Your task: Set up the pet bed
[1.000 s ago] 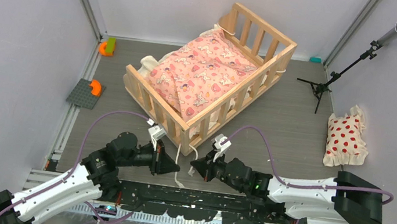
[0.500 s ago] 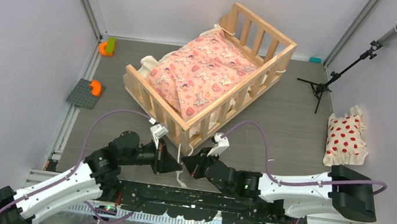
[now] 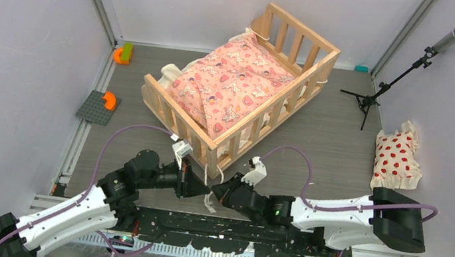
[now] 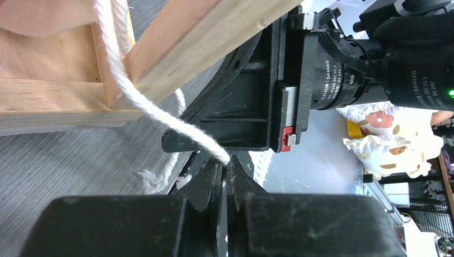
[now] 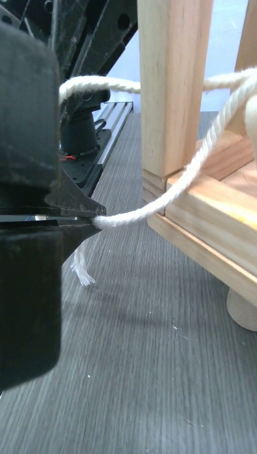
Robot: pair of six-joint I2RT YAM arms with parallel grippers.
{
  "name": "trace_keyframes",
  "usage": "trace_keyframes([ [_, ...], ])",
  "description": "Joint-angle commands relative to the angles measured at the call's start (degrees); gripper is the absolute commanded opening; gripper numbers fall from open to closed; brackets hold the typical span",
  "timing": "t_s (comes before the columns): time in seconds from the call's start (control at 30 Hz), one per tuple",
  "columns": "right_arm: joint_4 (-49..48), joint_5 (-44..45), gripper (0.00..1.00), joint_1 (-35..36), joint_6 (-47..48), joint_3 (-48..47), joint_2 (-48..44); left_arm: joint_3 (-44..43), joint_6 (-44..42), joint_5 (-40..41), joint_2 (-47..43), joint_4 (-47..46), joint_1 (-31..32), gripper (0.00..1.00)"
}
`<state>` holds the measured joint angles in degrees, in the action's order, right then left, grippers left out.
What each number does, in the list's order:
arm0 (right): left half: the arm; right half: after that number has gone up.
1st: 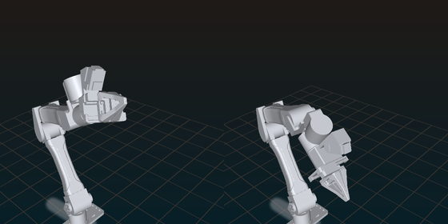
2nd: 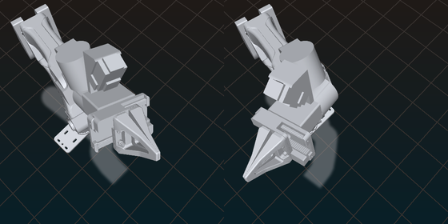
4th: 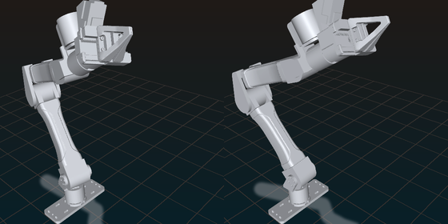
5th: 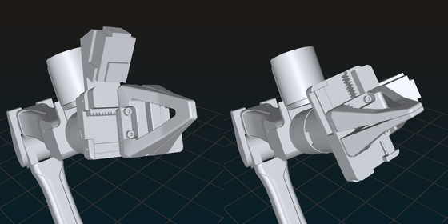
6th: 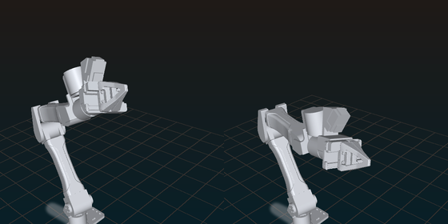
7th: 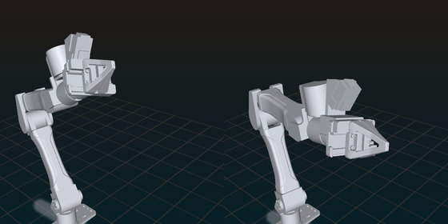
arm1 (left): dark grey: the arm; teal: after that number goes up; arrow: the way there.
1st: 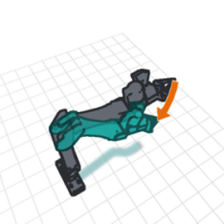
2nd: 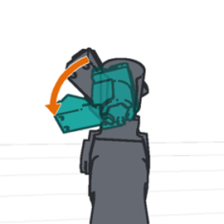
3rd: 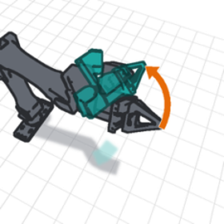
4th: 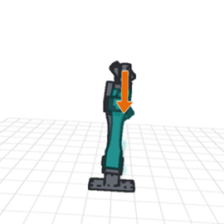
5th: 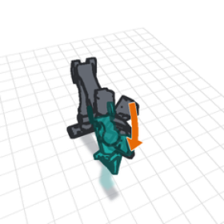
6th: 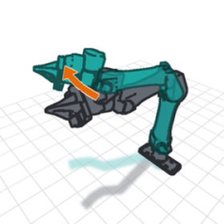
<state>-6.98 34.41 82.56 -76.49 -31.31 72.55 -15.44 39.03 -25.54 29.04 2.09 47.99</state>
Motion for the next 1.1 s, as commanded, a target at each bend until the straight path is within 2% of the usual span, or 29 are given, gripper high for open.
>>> trace_keyframes([
  [0.0, -1.3, 1.3, 0.01, 0.4, -9.9, -1.4, 1.5, 0.0, 0.7, -0.4, 0.6, -4.7, 0.3, 0.03],
  [0.27, -6.2, -1.2, 0.01, 0.4, -14.1, -1.9, 4.2, 0.4, 0.1, -0.7, 2.0, -5.7, 0.3, 0.06],
  [0.43, -10.6, -2.0, 0.01, 0.3, -16.6, 1.0, 2.7, 0.6, -1.1, 1.3, 2.9, -3.7, 0.3, 0.28],
  [0.7, -13.0, -3.1, 0.01, -0.3, -17.4, 1.8, 3.0, -0.8, -2.7, 2.9, 4.0, -2.3, 0.3, 0.48],
  [0.9, -15.4, -2.7, 0.01, -0.8, -19.0, 4.0, 3.3, -3.2, -5.1, 5.8, 2.2, 4.6, 0.3, 0.58],
  [1.07, -16.9, -3.0, 0.01, -1.2, -19.6, 4.8, 3.9, -4.2, -5.7, 8.0, -0.9, 8.2, 0.3, 0.78],
])
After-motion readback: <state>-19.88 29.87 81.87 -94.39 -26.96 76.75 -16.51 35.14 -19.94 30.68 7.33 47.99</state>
